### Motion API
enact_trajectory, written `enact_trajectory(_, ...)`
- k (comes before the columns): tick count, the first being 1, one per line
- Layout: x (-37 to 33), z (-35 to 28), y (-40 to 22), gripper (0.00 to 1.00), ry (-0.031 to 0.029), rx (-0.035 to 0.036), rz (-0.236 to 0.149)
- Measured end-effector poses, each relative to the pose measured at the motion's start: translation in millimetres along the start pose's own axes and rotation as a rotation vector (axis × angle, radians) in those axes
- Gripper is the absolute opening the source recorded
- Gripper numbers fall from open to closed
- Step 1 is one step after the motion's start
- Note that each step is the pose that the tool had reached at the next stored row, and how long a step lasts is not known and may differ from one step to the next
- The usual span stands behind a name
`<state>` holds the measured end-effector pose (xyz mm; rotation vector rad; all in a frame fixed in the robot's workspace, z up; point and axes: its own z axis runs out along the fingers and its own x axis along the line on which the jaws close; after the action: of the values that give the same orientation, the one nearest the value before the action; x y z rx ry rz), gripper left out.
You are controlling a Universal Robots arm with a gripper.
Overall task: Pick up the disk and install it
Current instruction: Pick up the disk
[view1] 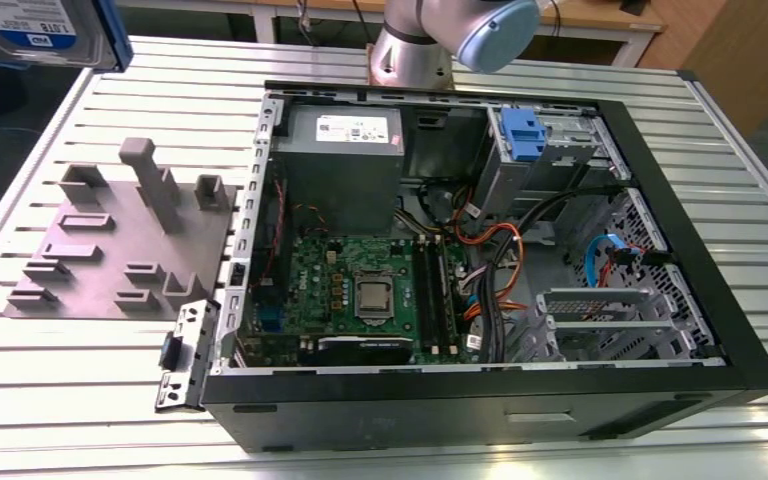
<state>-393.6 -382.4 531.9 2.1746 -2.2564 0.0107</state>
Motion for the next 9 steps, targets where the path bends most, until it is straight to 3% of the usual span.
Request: enact_trajectory(9, 3.0, 0.0, -10.2, 0.36, 0.0001, -0.0001, 0.0)
